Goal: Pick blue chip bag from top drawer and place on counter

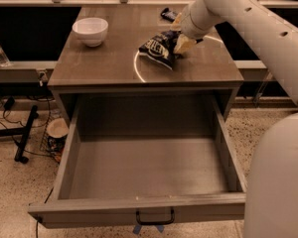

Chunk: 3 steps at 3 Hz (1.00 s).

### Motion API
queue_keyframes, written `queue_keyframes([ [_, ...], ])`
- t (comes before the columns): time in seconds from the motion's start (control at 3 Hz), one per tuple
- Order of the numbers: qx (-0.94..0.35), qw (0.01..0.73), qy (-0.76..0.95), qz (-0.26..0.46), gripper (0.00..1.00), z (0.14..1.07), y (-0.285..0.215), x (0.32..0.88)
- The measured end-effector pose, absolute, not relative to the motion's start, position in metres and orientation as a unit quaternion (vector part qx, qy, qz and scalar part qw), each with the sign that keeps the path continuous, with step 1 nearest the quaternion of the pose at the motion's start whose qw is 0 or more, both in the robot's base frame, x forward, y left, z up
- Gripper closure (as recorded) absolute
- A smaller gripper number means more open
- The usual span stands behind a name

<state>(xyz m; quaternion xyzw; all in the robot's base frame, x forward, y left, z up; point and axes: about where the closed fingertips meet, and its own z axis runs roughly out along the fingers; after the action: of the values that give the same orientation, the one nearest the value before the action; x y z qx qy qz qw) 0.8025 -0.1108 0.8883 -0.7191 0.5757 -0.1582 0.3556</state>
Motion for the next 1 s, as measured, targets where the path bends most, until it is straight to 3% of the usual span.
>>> queue_keyframes([
  [0.33, -0.713, 0.361, 0.580, -0.155, 0.00, 0.907, -0.107, 0.795],
  [0.67, -0.701, 0.384, 0.580, -0.159, 0.00, 0.946, -0.115, 0.781],
  [1.0, -0.656, 0.456, 0.580, -0.159, 0.00, 1.001, -0.146, 0.754],
])
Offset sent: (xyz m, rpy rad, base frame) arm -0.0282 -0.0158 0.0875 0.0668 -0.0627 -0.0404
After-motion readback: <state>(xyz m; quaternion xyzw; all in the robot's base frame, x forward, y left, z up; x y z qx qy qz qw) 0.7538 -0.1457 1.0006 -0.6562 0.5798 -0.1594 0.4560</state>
